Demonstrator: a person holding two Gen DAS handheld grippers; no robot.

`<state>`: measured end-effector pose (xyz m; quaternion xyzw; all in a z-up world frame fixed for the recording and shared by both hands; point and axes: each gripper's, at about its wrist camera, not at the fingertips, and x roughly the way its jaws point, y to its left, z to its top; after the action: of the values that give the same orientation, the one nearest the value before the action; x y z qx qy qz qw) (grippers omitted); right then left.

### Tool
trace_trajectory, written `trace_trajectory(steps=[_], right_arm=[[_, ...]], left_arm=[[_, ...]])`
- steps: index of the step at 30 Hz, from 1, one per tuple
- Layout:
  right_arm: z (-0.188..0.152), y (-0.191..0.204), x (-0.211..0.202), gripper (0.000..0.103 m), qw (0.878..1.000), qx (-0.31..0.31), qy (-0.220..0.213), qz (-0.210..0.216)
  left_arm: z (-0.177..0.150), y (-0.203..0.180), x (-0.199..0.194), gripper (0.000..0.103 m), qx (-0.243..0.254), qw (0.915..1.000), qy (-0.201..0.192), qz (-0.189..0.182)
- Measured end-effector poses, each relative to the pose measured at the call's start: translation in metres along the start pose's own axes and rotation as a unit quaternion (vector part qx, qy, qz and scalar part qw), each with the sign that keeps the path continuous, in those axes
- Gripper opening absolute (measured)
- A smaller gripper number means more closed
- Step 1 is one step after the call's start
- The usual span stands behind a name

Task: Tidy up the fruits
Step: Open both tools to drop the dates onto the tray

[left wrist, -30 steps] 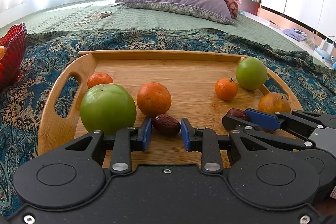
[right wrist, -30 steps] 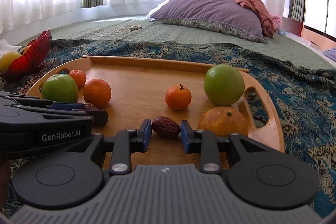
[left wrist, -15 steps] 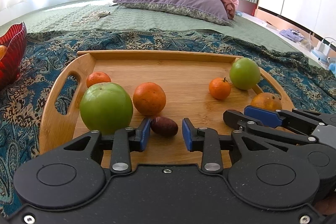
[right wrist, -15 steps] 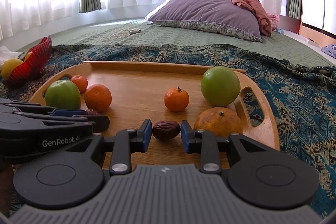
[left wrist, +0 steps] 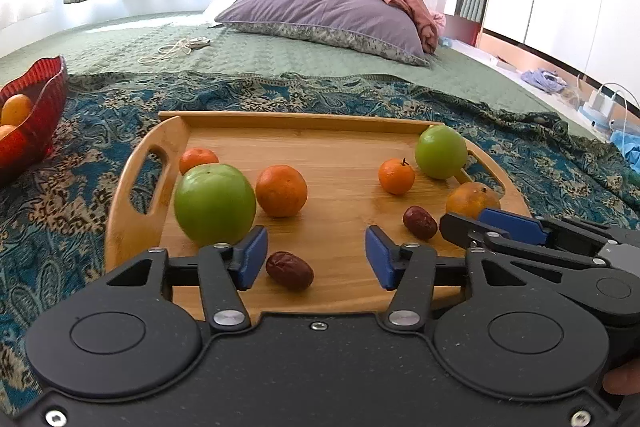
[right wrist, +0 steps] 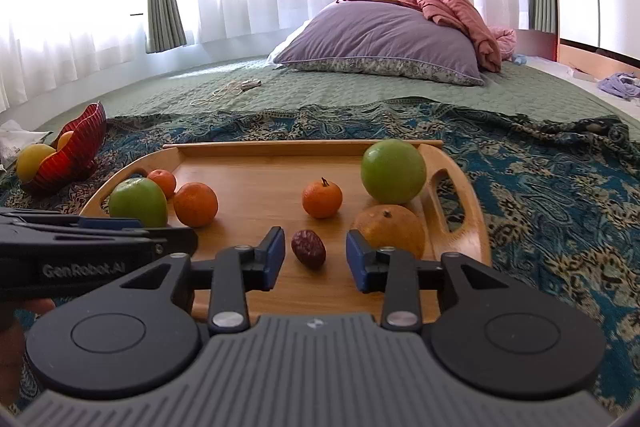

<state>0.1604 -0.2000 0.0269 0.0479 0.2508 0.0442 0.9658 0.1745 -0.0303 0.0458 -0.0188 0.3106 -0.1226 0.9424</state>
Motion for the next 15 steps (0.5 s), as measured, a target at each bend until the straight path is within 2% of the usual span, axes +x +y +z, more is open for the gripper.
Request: trace_trajectory(steps=[9, 15], right_arm=[[-0.010, 0.001, -0.020, 0.061, 1.000, -0.012, -0.001, -0.011], [-0.019, 0.003, -0.029, 0.065, 1.000, -0.022, 0.003, -0.015]], left_arm=[[-0.015, 0.004, -0.020, 0.062, -0.008, 0.9999, -0.001, 0.010], [-0.027, 0.009, -0.029, 0.064, -0.013, 0.9997, 0.002, 0.022]])
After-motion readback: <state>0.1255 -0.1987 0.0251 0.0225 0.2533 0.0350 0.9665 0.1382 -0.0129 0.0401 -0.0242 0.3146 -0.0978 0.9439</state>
